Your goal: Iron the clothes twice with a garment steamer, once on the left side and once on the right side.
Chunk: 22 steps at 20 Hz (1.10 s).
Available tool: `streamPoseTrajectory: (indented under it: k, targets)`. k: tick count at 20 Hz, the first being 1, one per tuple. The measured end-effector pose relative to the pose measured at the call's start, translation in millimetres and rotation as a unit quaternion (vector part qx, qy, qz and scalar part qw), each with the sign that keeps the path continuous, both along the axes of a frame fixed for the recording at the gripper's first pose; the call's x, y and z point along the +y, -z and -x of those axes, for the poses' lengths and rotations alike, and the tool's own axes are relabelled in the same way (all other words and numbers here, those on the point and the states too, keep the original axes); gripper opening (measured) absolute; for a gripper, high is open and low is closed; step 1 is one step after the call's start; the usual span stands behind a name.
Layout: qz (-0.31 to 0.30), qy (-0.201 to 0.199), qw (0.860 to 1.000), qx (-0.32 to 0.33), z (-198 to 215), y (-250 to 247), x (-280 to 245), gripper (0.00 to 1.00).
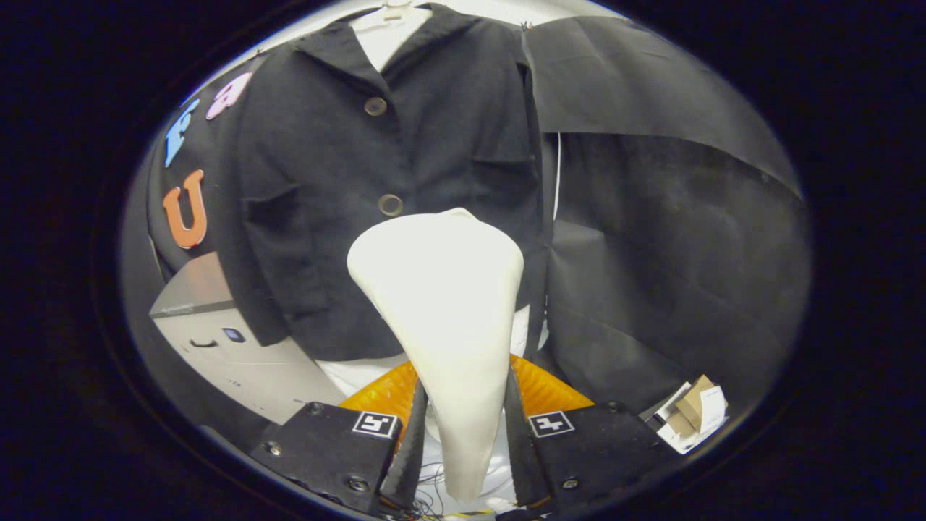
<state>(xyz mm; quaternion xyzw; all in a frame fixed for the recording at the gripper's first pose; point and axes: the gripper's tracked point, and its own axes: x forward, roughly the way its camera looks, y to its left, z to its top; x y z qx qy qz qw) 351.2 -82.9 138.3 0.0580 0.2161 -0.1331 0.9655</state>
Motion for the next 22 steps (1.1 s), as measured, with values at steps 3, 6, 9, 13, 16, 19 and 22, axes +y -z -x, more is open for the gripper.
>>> streamPoseTrajectory:
  k: [3, 6, 9, 13, 16, 19, 22]
  targets:
    - [0.000, -0.015, 1.000, -0.018, 28.9, -24.7, 32.1, 0.52]
    - [0.007, -0.033, 0.999, -0.033, 54.6, -40.9, 62.7, 0.52]
    - [0.016, -0.056, 0.997, -0.053, 84.2, -56.3, 91.2, 0.52]
    - [0.033, -0.091, 0.993, -0.073, 121.9, -65.0, 129.7, 0.52]
    - [0.043, -0.115, 0.989, -0.084, 148.3, -64.3, 155.9, 0.52]
    - [0.053, -0.143, 0.984, -0.089, 171.4, -60.3, 177.3, 0.52]
    - [0.058, -0.160, 0.981, -0.089, 192.2, -52.0, 190.3, 0.52]
